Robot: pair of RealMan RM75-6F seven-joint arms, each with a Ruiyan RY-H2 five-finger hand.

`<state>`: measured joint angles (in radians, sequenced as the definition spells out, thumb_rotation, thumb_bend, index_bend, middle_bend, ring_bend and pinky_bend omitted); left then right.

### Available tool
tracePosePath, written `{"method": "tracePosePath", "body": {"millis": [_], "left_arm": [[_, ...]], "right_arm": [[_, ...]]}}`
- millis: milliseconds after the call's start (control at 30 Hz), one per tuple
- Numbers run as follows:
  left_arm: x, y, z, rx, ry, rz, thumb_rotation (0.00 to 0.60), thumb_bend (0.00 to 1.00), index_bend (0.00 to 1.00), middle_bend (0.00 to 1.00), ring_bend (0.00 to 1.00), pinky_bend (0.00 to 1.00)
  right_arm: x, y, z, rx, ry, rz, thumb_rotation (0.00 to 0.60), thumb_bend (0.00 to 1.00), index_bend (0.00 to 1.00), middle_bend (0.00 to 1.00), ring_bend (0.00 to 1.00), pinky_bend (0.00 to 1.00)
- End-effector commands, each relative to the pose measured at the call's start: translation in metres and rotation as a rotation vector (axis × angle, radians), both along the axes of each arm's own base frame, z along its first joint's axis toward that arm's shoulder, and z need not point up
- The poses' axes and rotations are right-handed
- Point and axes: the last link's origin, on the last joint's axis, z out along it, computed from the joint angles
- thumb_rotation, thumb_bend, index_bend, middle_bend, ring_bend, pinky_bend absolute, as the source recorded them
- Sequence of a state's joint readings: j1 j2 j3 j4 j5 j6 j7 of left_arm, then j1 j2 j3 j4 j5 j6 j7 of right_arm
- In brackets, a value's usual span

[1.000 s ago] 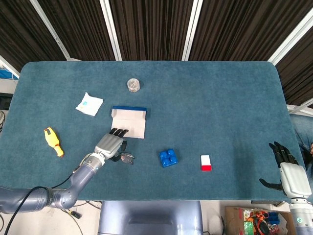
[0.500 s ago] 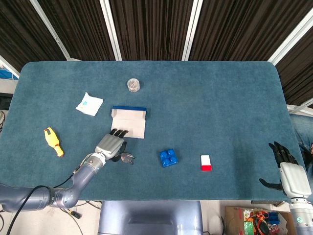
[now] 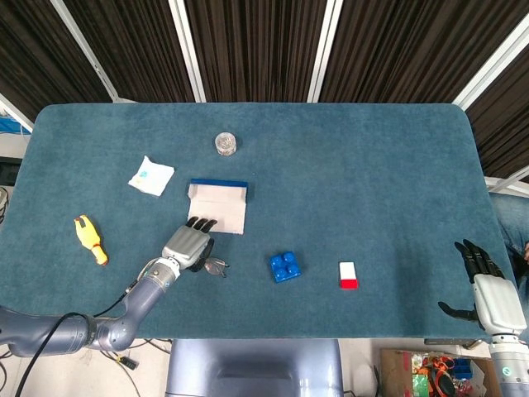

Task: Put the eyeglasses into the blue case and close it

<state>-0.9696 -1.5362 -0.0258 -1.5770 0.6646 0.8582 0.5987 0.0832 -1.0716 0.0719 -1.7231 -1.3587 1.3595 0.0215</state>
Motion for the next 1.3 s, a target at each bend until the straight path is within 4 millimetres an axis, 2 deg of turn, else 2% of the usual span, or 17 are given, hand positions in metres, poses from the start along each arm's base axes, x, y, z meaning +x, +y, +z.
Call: {"method": "tracePosePath", "body": {"millis": [33,267,500,800,1033,1300], "left_arm": [[0.000,0.000,0.000,0.001,0.000,0.000,0.600,0.37,0.56,0.05,0.00,0.00],[-0.001,0.000,0.000,0.001,0.012,0.002,0.600,0.38,0.58,0.05,0.00,0.00],[-0.001,0.001,0.002,0.006,0.024,0.001,0.600,0.44,0.59,0.06,0.00,0.00],[0.002,0.009,0.008,0.042,0.020,0.010,0.600,0.44,0.59,0.06,0.00,0.00],[0.015,0.020,0.014,0.081,0.020,0.003,0.600,0.44,0.59,0.05,0.00,0.00],[0.042,0.040,0.021,0.162,0.010,0.000,0.600,0.44,0.60,0.05,0.00,0.00]], "right_arm": [[0.000,0.000,0.000,0.000,0.000,-0.001,0.600,0.01,0.00,0.00,0.00,0.17],[-0.001,0.000,0.000,0.006,-0.005,-0.016,0.600,0.01,0.00,0.00,0.00,0.17],[-0.001,0.000,0.000,0.006,-0.005,-0.014,0.600,0.01,0.00,0.00,0.00,0.17],[-0.001,0.000,0.000,0.009,-0.008,-0.015,0.600,0.01,0.00,0.00,0.00,0.17],[0.000,0.001,0.000,0.011,-0.010,-0.016,0.600,0.01,0.00,0.00,0.00,0.17],[-0.001,0.001,-0.001,0.018,-0.011,-0.022,0.600,0.01,0.00,0.00,0.00,0.17]]}}
